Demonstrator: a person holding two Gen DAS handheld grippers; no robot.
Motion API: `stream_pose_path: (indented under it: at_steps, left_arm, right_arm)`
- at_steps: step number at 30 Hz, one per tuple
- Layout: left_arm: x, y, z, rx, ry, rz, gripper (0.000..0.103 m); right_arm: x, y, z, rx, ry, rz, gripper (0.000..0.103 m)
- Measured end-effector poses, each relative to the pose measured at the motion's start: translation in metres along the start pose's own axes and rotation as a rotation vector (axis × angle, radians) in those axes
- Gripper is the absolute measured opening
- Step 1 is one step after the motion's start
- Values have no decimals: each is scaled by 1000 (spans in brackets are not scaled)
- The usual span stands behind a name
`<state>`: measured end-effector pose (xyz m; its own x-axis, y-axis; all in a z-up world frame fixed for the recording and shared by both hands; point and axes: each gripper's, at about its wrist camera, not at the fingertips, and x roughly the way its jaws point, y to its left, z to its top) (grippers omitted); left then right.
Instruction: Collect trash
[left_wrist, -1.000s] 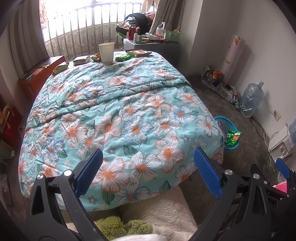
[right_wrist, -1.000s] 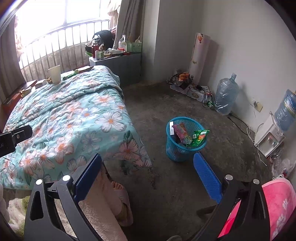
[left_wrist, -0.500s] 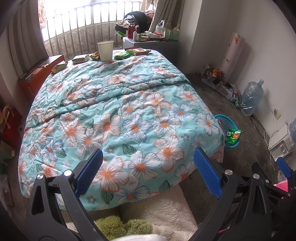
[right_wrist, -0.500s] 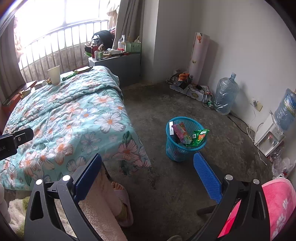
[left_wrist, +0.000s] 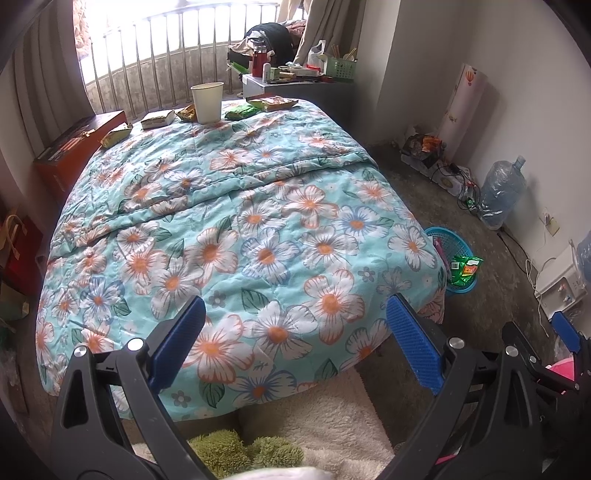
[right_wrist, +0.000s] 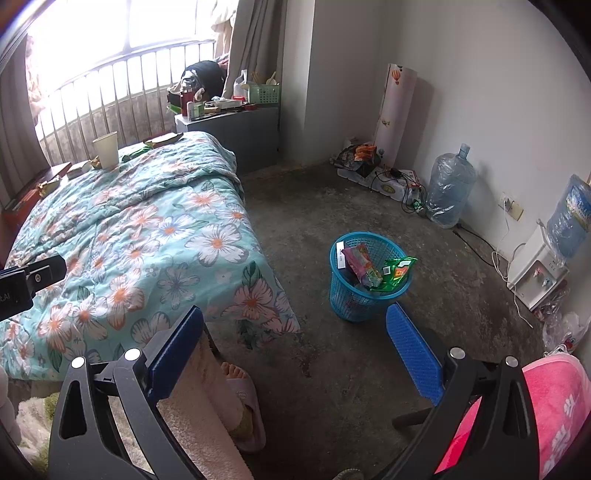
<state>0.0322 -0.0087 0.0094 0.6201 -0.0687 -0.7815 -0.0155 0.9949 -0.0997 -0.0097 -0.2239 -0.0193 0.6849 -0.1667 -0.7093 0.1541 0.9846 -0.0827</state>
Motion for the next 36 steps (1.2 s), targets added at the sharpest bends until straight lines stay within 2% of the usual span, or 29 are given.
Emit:
stream_pose_path:
  at_steps: [36]
  left_arm:
    - [2,-1,0,12,-2,2,94]
  right_arm:
    - [0,1,-1,5,2,1,96]
